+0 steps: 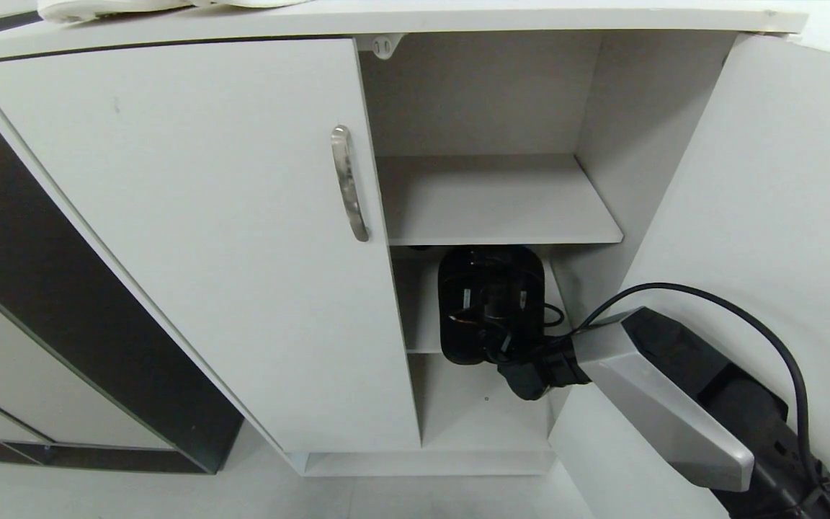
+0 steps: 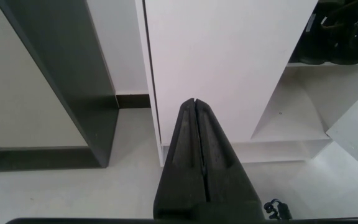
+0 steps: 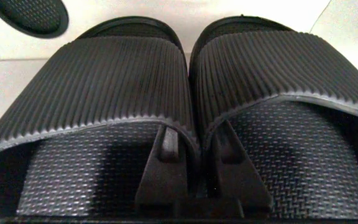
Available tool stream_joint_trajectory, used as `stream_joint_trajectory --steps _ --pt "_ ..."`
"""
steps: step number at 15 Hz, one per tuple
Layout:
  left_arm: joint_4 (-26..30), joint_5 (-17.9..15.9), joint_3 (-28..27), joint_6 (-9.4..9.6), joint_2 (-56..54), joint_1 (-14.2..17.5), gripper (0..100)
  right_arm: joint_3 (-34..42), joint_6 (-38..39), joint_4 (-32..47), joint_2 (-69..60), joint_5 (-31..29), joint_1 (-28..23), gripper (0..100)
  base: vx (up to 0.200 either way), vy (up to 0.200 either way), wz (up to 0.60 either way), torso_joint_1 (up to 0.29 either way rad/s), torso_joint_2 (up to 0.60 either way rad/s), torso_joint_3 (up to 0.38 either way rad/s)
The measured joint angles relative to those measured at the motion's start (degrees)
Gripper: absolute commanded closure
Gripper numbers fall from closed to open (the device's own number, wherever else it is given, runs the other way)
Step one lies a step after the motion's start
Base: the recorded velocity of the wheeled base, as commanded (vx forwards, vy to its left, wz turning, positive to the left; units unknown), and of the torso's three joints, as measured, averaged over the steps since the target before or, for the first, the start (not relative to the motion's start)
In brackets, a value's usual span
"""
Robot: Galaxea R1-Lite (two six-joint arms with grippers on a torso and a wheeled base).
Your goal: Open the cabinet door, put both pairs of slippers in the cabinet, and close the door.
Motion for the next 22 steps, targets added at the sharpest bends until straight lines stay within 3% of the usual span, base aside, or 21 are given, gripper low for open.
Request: stream_joint_trajectory --steps 10,11,16,22 --pt "0.0 0.0 0.0 0.0 0.0 0.0 100 -0.1 0.0 0.6 1.5 0.1 -0.6 100 0.0 0.0 0.0 0.0 0.0 0.0" --pt "0.0 0.0 0.0 0.0 0.0 0.0 100 -0.1 0.0 0.6 1.6 0.1 -0.6 0 0.0 0.0 0.0 0.0 0.0 0.0" --pt "0.0 0.0 0.0 0.11 0.0 0.0 100 3.0 -0.2 -2.2 0.9 0.0 -0.3 0 0.0 0.0 0.0 0.0 0.0 0.0" --pt "0.0 0.3 0.0 0.13 0.0 0.0 100 24.3 -0.4 -12.0 -9.0 -1.0 3.3 0 0.0 0.0 0.0 0.0 0.0 0.0"
